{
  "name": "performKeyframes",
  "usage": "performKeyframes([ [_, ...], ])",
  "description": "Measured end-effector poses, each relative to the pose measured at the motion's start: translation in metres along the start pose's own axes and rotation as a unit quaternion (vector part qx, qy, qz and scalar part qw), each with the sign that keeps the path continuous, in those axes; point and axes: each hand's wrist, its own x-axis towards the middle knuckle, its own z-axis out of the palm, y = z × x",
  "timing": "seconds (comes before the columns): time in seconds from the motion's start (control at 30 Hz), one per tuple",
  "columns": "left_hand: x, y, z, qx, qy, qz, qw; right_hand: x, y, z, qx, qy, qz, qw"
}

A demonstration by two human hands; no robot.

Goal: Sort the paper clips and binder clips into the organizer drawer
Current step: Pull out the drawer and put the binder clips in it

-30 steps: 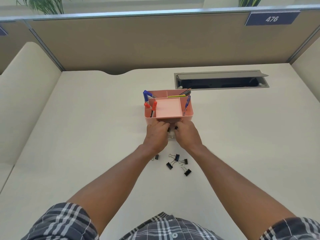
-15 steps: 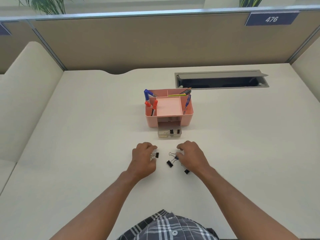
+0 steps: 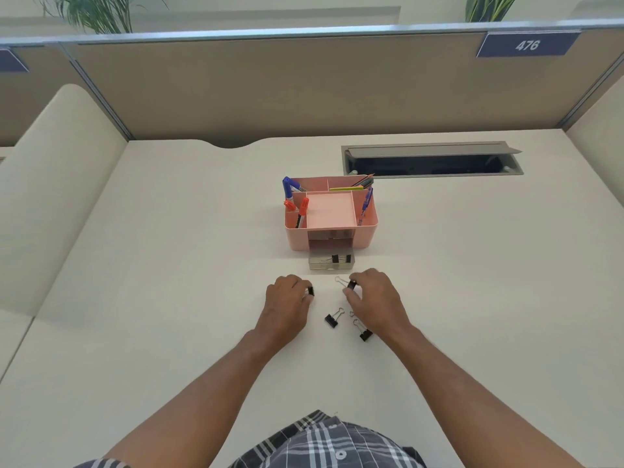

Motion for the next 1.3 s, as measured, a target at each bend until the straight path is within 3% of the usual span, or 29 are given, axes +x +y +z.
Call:
performKeyframes([
  [0.2,0.049,0.026,-0.018,0.032,0.053,0.059,0.996,0.035,-0.012,-0.019,-0.008,0.07,-0.022,0.997],
  [0.33,0.076,0.036,-0.022,0.076,0.037,0.076,0.994,0.055,-0.021,-0.025,-0.041,0.076,-0.041,0.995],
  [0.53,0.088,0.037,-0.017,0.086,0.026,0.067,0.994,0.075,-0.026,-0.016,-0.009,0.037,0.002,0.999],
  [0.73,0.082,0.03,-0.021,-0.015,0.05,0.083,0.995,0.073,-0.023,-0.013,0.019,0.025,-0.014,0.999],
  [0.9,0.053,0.006,-0.021,-0.041,0.094,0.02,0.994,0.05,-0.006,-0.017,-0.027,0.032,-0.01,0.999],
  [1.0,0.027,-0.011,-0.016,-0.062,0.094,-0.005,0.994,0.032,0.003,-0.017,-0.016,-0.005,0.02,1.0],
  [1.13,-0.005,-0.025,-0.007,-0.066,0.022,-0.04,0.997,0.011,0.012,-0.012,-0.035,-0.083,0.061,0.994],
  [1.3,-0.021,-0.028,-0.003,-0.052,-0.007,-0.02,0.998,-0.004,0.015,-0.005,-0.054,-0.139,0.124,0.981],
])
